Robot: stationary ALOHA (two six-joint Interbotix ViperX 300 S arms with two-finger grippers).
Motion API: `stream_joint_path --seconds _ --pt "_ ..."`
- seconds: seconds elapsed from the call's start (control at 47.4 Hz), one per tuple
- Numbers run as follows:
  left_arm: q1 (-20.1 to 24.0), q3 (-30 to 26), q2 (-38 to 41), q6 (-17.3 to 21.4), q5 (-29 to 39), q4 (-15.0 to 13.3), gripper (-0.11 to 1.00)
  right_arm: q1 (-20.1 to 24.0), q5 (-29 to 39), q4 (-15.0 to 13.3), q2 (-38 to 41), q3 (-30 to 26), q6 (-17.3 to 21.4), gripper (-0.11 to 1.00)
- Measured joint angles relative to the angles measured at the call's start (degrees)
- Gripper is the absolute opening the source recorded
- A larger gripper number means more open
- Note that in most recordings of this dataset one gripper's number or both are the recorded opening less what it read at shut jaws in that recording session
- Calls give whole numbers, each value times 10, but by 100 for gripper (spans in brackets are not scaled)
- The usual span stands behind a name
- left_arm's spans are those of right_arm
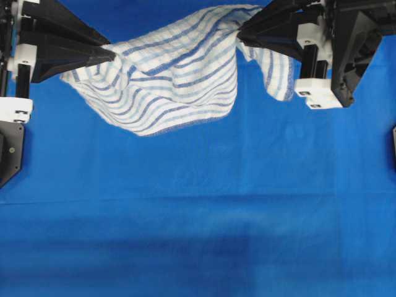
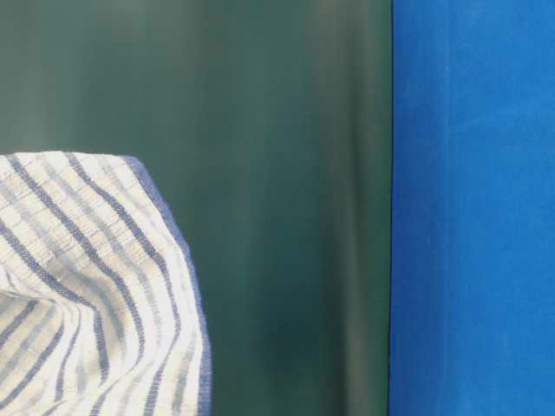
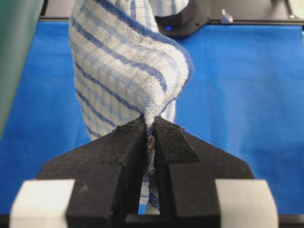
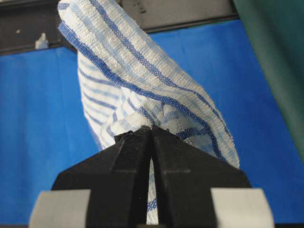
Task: Lift the towel with both arms.
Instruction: 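Release the towel onto the table and move grippers back to its sides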
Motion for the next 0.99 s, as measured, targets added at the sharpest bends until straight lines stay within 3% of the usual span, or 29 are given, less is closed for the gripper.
stream_joint_path --seconds 0.211,0.316,0.485,0.569,0.801,0.991 --pt "0 -1 6 6 1 0 4 5 3 0 0 1 -33 1" --pt "0 -1 6 6 0 0 21 8 3 1 0 1 -42 4" --pt "0 -1 5 6 -3 0 72 8 2 -4 0 0 -43 51" --pt "0 -1 4 6 -3 0 89 8 2 -17 0 1 -42 68" --pt "0 1 4 5 -3 0 86 8 1 -33 0 8 -39 65" --pt "1 39 13 4 -20 0 86 8 -4 -34 0 54 -24 65"
